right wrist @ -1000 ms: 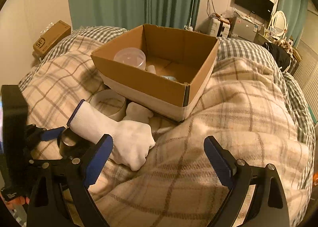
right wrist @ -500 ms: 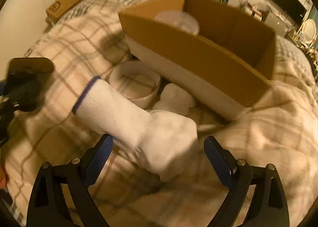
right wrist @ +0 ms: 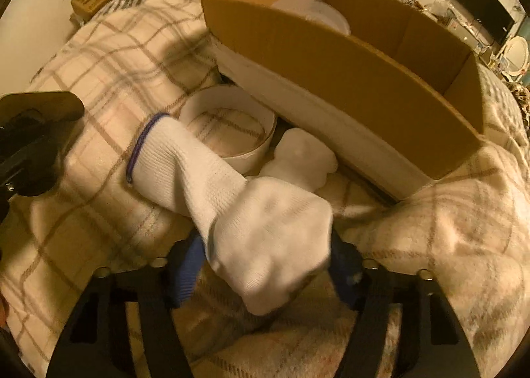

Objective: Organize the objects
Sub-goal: 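Grasp the black cup with the left tool while the right tool grasps the white knit glove, then drop the black cup and white glove into the cardboard box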

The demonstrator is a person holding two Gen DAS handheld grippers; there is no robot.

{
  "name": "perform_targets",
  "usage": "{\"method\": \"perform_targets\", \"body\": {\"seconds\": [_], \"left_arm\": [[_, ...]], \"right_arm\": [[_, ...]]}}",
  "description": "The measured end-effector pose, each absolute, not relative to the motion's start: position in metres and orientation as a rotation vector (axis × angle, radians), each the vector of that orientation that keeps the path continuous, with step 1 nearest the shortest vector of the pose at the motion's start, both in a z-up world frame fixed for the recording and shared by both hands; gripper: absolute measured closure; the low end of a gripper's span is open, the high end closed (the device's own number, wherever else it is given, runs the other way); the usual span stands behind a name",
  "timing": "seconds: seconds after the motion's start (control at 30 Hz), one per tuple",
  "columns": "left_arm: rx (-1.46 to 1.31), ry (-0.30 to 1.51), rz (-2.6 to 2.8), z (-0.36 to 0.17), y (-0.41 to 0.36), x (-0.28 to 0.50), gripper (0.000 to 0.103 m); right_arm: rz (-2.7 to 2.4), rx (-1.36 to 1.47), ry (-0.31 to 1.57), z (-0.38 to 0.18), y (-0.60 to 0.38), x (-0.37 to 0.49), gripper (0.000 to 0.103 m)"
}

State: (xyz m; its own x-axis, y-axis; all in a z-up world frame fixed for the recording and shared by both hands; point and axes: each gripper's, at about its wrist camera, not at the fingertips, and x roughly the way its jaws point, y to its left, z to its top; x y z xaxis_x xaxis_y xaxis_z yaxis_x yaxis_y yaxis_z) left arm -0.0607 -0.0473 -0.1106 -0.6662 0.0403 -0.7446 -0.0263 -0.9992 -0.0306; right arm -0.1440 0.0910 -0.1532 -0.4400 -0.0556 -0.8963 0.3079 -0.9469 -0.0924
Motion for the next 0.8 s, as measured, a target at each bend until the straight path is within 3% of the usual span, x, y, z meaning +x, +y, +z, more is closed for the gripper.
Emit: {"method": "perform_targets", "body": {"seconds": [0.17,0.8], "left_arm": [[-1.259,-0.018,2.836,-0.1,-0.046,-0.062,0.044],[-0.91,0.188,2.829,0.015,0.025,-0.131,0.044]], "right_arm": [[-2.534,1.417,0.315,-0.128,0.1,-0.13,0.048],[-2.78,0.925,0.388,0.059,0.134,-0.133,0.049]]}}
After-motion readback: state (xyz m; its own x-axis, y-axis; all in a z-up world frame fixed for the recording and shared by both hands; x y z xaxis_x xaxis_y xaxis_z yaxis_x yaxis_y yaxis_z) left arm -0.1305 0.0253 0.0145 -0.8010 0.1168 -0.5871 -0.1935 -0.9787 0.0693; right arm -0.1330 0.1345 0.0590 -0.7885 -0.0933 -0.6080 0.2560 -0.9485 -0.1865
